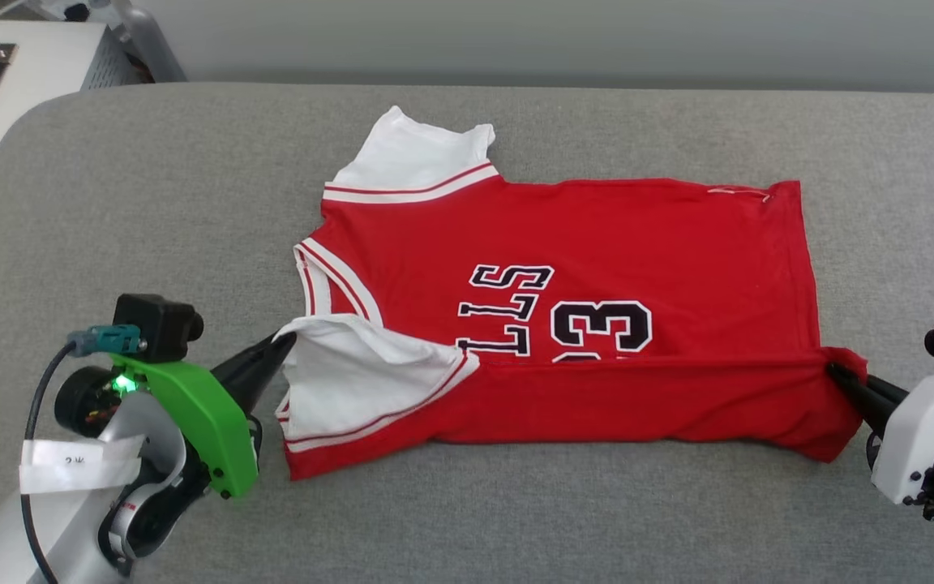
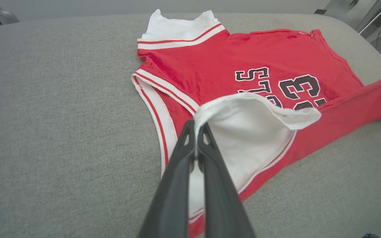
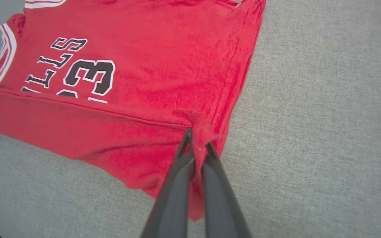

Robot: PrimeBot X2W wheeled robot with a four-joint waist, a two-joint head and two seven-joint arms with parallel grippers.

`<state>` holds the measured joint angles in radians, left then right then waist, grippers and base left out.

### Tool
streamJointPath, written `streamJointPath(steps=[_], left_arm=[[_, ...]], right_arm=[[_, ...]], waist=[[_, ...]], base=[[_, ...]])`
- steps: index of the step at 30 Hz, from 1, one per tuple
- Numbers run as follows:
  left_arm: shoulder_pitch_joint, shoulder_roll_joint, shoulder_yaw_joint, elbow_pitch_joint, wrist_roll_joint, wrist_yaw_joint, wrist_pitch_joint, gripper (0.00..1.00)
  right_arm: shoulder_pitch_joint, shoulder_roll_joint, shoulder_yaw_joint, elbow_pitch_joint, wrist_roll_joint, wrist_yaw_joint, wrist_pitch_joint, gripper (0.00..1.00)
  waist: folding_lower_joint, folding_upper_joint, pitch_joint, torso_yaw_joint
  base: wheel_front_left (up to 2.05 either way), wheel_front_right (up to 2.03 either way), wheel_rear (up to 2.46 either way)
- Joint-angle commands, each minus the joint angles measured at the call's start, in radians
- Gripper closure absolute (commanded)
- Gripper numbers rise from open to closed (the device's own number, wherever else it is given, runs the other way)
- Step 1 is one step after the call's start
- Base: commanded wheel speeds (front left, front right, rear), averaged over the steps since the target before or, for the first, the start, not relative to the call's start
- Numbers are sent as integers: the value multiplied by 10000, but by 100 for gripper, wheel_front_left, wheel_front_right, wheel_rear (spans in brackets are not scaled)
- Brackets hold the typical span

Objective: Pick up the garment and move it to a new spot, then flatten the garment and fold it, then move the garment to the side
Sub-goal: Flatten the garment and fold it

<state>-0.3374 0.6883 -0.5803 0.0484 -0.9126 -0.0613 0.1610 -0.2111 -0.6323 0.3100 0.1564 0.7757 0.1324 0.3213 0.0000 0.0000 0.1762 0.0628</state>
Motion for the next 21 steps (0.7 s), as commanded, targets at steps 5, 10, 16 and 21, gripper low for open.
streamJointPath(steps=[5,10,16,21], left_arm=[[-888,-352,-155,975,86,-235,179,100],[-1350,-823,-338,2126,90,-375,61,100],[-1721,-1337,-528,3270,240,-526,-589,88],[-1962,-1693,-610,4138,487,-571,-1339,0]], right_arm=[[-763,209,272,486,-238,-17,148,100],[-1179,386,589,1015,-337,-17,102,100],[-1414,449,730,1449,-400,-17,-66,66],[-1483,600,696,1730,-459,-17,-446,0]], waist=[[0,0,741,-172],[0,0,911,-175],[0,0,938,-149],[0,0,697,-121]], base=[[0,0,0],[0,0,0],[0,0,0],[0,0,0]])
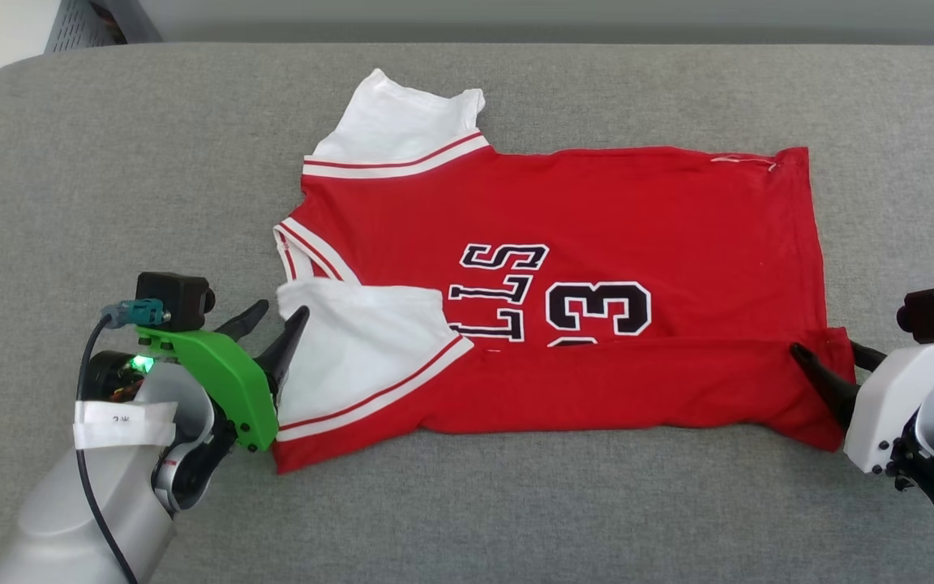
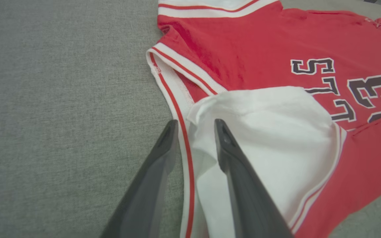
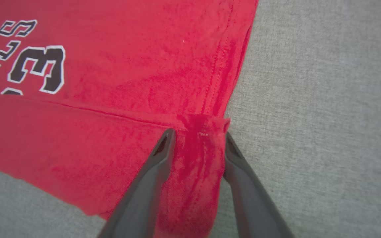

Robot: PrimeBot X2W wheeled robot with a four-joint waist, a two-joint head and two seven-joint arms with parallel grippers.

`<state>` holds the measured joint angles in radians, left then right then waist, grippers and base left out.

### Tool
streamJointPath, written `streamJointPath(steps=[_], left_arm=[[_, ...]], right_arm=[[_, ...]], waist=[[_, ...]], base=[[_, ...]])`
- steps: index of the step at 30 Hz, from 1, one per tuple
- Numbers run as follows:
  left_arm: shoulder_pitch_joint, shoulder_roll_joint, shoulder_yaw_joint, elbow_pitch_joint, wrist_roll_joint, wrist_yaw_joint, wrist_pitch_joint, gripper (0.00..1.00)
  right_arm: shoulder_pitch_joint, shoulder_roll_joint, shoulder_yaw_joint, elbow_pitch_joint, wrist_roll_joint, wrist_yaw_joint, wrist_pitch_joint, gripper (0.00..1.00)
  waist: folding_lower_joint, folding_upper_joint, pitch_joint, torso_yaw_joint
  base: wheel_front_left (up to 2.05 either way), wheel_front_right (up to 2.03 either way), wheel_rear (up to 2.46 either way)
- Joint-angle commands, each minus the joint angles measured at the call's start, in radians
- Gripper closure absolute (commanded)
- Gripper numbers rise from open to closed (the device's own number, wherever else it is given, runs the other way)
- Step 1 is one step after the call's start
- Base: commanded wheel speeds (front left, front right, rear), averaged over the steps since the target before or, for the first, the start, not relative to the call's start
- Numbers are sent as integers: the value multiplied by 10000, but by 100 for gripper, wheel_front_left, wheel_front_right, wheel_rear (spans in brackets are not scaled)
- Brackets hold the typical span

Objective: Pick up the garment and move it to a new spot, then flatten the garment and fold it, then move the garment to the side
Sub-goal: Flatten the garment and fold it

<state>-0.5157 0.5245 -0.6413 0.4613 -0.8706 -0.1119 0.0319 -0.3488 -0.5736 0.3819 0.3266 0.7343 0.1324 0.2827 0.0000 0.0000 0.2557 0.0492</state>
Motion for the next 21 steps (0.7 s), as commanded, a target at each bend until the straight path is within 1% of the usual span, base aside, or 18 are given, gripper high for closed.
streamJointPath(steps=[1,5,11,12,16,18,21], left_arm=[[-205,-141,17,139,70,-72,-233,0],[-130,-375,91,456,78,-63,-894,0],[471,-700,432,194,-145,382,-1795,0],[998,-745,546,-374,-237,821,-2000,0],[1757,-660,526,-1337,-303,1402,-1886,0],[2182,-448,437,-1870,-194,1876,-1644,0],[2617,-56,212,-2453,84,2422,-1198,0]], right_arm=[[-96,36,-38,72,-44,-17,-143,0],[29,67,-70,106,-137,-17,-444,0],[495,291,-441,-34,-342,-17,-675,0],[933,435,-761,-271,-560,-17,-478,0],[1527,733,-1399,-829,-1001,-17,-133,0],[1861,852,-1783,-1264,-1500,-17,6,0],[2306,1200,-2244,-1877,-1947,-17,335,0]], waist=[[0,0,-192,24],[0,0,-665,63],[0,0,-1506,126],[0,0,-1824,152],[0,0,-2011,176],[0,0,-2034,185],[0,0,-2011,182]], base=[[0,0,0],[0,0,0],[0,0,0],[0,0,0],[0,0,0],[0,0,0],[0,0,0]])
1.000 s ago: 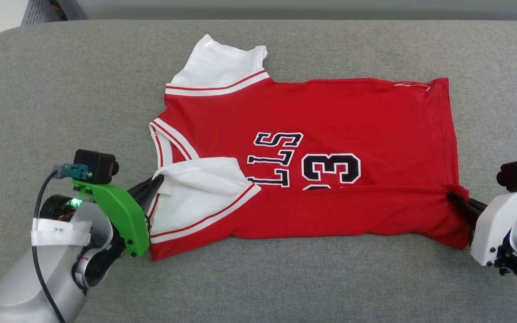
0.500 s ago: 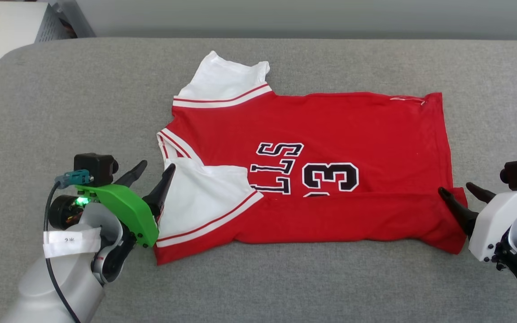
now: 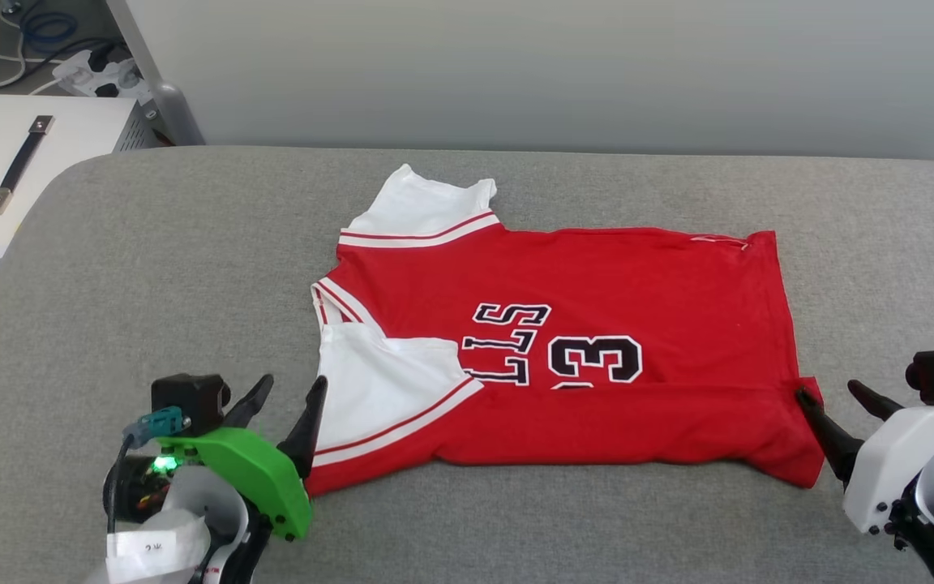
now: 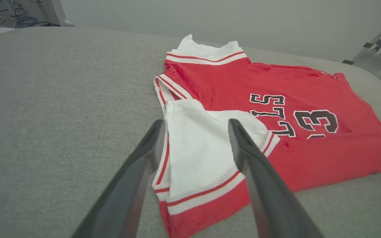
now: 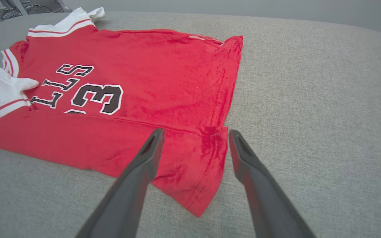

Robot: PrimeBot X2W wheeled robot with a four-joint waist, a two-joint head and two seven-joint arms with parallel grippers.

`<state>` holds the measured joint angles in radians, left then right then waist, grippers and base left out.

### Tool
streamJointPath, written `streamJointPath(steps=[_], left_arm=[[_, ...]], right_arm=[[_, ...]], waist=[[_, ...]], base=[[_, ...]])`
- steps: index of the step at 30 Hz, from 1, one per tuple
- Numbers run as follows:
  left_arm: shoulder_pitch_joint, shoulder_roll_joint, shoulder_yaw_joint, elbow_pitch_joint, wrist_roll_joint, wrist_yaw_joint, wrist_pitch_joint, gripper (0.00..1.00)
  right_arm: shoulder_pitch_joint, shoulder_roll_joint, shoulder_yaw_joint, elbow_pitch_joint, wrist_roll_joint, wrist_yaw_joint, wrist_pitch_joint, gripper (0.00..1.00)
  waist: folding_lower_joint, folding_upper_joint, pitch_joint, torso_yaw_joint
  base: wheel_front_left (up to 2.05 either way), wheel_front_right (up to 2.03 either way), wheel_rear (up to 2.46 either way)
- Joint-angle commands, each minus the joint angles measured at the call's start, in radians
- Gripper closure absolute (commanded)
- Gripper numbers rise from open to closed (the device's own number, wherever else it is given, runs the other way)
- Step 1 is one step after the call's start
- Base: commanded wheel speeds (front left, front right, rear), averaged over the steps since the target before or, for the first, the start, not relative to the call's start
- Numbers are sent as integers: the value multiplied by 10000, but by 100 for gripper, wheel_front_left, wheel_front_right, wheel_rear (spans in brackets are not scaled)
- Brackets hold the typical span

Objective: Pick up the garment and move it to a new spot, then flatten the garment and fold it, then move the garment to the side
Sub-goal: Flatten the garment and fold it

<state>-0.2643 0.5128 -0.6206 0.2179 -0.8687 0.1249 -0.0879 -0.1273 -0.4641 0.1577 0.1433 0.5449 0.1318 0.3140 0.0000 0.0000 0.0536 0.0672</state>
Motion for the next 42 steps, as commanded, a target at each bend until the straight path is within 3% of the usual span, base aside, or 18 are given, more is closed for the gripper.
streamJointPath(steps=[1,10,17,22,32,33,34,35,42], left_arm=[[264,134,5,-240,42,257,144,0],[985,565,-315,-1162,-248,1429,1879,0],[869,527,-334,-1054,-280,2020,2407,0],[592,426,-327,-493,-234,2162,2504,0],[254,133,-363,487,-417,1818,2529,0],[258,107,-419,573,-482,1742,2658,31],[270,97,-503,669,-553,1638,2840,75],[269,98,-561,726,-593,1555,2954,100],[274,94,-541,676,-702,1265,2826,100]], right_arm=[[263,284,-190,-285,-189,-11,200,0],[1312,1588,-1515,-1874,-1398,-11,2102,0],[1449,2032,-1877,-2695,-1877,-11,2727,0],[1385,2170,-1877,-2932,-1959,-11,2868,0],[1203,2222,-1820,-3162,-2091,-11,2763,0],[1198,2228,-1832,-3158,-2104,-11,2765,0],[1190,2227,-1841,-3141,-2128,-11,2771,0],[1179,2225,-1849,-3122,-2146,-11,2771,0],[1168,2232,-2044,-2694,-2536,-11,2861,0]], waist=[[0,0,23,-5],[0,0,326,-118],[0,0,832,-271],[0,0,1275,-398],[0,0,1971,-531],[0,0,1994,-533],[0,0,2019,-532],[0,0,2031,-528],[0,0,1628,-314]], base=[[0,0,0],[0,0,0],[0,0,0],[0,0,0],[0,0,0],[0,0,0],[0,0,0],[0,0,0],[0,0,0]])
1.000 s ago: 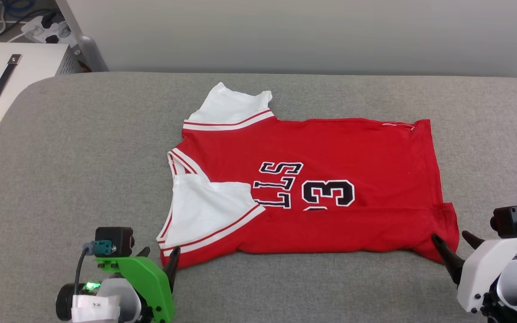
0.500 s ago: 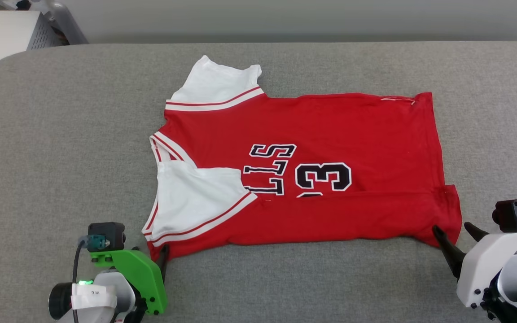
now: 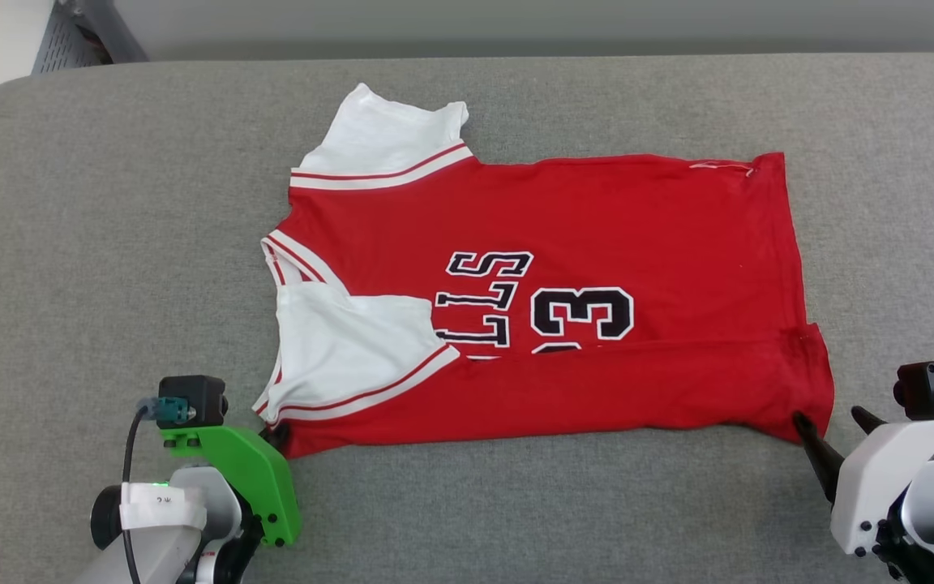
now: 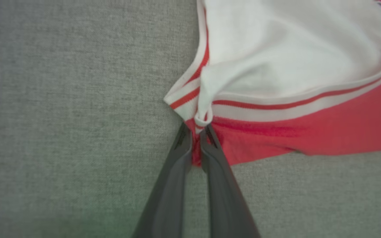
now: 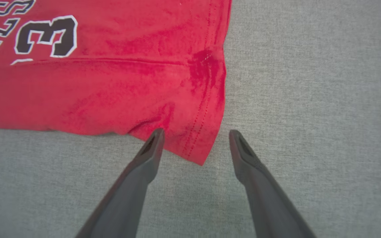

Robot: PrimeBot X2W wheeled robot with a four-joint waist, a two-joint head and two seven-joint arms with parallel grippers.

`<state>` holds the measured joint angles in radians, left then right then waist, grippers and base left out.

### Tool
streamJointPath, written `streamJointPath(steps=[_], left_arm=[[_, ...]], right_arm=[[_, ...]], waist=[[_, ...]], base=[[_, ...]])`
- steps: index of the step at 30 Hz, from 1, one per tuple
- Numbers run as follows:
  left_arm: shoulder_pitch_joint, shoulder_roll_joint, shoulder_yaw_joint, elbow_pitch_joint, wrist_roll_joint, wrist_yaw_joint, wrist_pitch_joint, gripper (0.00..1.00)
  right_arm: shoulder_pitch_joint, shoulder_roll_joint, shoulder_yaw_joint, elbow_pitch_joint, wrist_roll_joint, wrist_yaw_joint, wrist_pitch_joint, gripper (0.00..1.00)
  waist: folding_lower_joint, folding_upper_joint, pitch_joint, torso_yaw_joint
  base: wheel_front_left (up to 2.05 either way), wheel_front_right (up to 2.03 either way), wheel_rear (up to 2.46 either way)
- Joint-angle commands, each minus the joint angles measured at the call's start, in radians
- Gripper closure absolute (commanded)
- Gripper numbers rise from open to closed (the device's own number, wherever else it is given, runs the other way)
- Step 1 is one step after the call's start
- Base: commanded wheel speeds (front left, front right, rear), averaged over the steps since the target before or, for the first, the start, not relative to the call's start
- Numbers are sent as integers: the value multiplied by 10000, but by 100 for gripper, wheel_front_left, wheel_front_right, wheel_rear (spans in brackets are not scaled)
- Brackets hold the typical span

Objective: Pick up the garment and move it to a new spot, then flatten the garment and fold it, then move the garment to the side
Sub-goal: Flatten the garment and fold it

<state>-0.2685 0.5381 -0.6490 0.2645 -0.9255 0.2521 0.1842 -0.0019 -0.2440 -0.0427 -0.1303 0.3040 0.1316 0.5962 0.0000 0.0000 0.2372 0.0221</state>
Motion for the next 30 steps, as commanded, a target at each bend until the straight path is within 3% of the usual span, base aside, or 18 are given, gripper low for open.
streamJointPath(steps=[1,5,20,29,30], left_arm=[[322,-155,-231,113,-121,10,32,100],[341,-121,-101,-373,-117,-93,-315,100],[359,433,9,-2491,259,264,-464,100],[309,417,-74,-2454,312,269,-455,100],[303,414,-79,-2424,308,259,-453,100]], right_arm=[[-87,13,-75,112,-239,-9,60,0],[-192,113,-298,452,-528,-9,115,0],[-988,673,-920,2387,-1235,-9,268,0],[-1022,648,-276,2907,-974,-9,467,0],[-1006,617,-193,2957,-933,-9,533,17]], waist=[[0,0,-283,180],[0,0,-520,375],[0,0,-399,852],[0,0,-178,907],[0,0,-171,912]], base=[[0,0,0],[0,0,0],[0,0,0],[0,0,0],[0,0,0]])
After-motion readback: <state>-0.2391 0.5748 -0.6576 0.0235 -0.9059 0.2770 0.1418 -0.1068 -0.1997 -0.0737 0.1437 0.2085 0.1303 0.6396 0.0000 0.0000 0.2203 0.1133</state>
